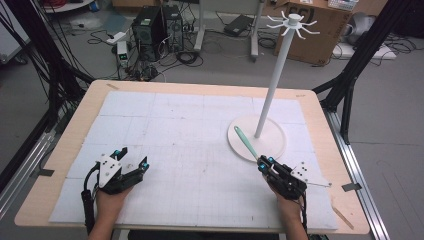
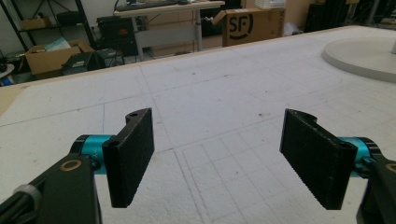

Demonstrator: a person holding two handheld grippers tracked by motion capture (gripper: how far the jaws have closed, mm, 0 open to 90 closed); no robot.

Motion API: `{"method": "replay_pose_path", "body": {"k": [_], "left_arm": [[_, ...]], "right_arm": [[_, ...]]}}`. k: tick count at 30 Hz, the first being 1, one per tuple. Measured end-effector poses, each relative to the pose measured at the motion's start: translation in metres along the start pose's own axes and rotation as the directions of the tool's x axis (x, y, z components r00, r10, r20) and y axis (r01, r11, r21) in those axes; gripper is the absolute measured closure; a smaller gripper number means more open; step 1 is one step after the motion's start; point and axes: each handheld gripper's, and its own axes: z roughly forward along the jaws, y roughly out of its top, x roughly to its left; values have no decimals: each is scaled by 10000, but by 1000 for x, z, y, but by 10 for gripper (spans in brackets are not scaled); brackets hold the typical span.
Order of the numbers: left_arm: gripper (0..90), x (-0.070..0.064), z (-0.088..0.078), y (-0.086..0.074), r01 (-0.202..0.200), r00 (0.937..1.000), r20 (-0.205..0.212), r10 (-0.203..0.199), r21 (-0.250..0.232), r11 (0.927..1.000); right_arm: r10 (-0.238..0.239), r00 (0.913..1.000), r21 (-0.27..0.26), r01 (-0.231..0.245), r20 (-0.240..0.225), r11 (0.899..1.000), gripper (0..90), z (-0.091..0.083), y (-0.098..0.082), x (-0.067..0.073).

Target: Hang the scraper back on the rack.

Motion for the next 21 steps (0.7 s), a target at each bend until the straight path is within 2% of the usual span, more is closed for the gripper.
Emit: {"method": "replay_pose_path", "body": {"k": [8, 13, 16, 21], "left_arm": [[267, 0, 0, 0, -12, 10000, -2, 12, 12, 10000], [267, 0, 0, 0, -22, 10000, 0, 22, 19, 10000], [267, 0, 0, 0, -28, 10000, 1, 28, 12, 10000], [266, -1, 0, 0, -43, 10000, -8, 43, -11, 10000]], "right_arm": [[87, 9983, -687, -47, 576, 9976, 822, -10, 2, -4], [238, 9934, -1128, -110, 1122, 9936, 822, -18, 5, -6], [175, 9888, -1240, 10, 1479, 9923, 822, -21, 7, -8], [238, 9832, -1547, 46, 1811, 9880, 822, -28, 11, -11]]}}
